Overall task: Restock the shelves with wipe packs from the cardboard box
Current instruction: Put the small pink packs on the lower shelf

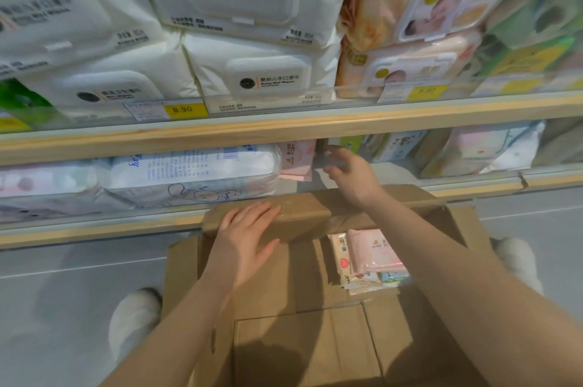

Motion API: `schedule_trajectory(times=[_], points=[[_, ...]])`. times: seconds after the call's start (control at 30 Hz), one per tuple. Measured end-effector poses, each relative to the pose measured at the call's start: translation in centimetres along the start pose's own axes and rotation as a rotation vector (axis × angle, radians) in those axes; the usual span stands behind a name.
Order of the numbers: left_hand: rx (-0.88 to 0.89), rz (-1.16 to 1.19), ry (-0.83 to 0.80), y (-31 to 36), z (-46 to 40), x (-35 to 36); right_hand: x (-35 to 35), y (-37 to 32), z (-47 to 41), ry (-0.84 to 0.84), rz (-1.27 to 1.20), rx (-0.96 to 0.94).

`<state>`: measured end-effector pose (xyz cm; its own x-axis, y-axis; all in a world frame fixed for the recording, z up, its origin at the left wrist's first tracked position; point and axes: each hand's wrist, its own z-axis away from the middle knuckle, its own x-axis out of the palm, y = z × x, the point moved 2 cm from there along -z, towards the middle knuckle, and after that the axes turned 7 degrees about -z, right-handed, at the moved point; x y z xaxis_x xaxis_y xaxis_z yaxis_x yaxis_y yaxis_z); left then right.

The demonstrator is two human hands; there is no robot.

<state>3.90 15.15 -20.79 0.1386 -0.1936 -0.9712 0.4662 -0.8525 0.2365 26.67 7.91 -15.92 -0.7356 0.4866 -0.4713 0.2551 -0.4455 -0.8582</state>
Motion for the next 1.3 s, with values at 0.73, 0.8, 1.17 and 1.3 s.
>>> schedule_trajectory(times=[0.73,0.8,1.17,1.3], points=[[0.198,0.138,-0.278,16.5,-3.8,8.3,-13.1,13.9,16.2,0.331,0.222,0.117],[0.202,0.108,-0.318,16.8,-4.8,9.4,-12.8,14.4,16.1,0.338,0.214,0.114],[0.152,-0.072,-0.323,20.0,-8.2,13.2,-12.4,15.6,15.6,0.357,0.180,0.111],[0.124,-0.023,-0.301,19.4,-7.3,12.1,-12.6,15.5,15.8,0.348,0.202,0.106]])
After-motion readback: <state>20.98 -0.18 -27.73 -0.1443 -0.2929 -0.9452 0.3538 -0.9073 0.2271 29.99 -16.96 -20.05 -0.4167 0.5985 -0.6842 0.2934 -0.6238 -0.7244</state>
